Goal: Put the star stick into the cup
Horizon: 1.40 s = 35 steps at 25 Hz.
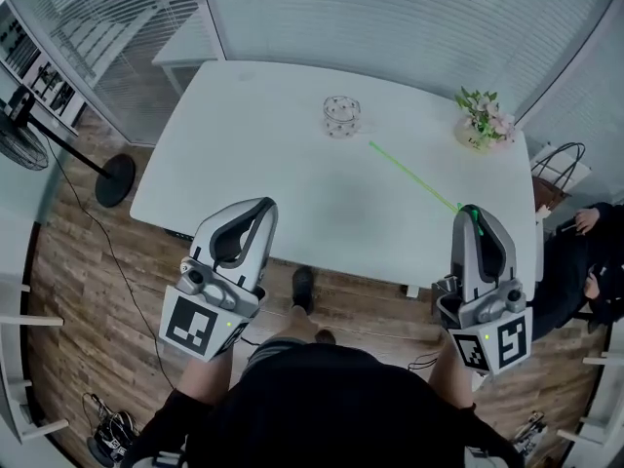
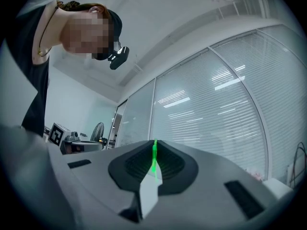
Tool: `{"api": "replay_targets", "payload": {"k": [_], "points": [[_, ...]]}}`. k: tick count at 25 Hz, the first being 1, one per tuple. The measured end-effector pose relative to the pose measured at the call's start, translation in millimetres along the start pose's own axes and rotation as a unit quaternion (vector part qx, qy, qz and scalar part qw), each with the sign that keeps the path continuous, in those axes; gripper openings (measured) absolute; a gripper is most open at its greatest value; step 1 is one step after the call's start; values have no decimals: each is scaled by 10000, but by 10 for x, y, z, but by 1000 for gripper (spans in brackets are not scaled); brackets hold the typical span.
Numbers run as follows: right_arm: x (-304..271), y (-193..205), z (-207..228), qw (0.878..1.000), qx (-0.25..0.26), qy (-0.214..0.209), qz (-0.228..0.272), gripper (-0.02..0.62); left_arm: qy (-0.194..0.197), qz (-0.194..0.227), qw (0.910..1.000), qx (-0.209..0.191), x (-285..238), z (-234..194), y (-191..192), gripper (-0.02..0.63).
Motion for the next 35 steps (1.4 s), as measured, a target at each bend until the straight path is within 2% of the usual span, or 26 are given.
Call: {"api": "replay_targets", "payload": {"k": [12,23,29,35], "points": [[-1030,96,318,9998,-48,136,-135,20,318,-70,9995,39,-847,-870,89,14],[-1612,167,472,9992,-118,347,-169,21,631,-136,9979,5,-1408,-1447,152,14],[-1745,198,507,9985,-144,498,-191,21,839,-145,9964,20,-1608,-1606,190,14],[-1690,225,633,9985,-148,464,-246,20,866,-216,9960,52,-1721,-1496,244,14]]}}
Point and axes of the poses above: the fingertips, and each gripper's own axes: x backward along the fingers, z to its right, y out of its underside, the point moved 10 cm from there along x, backward along the fingers, and after that the axes turned 11 degrees about -z, right-handed, at the moved point
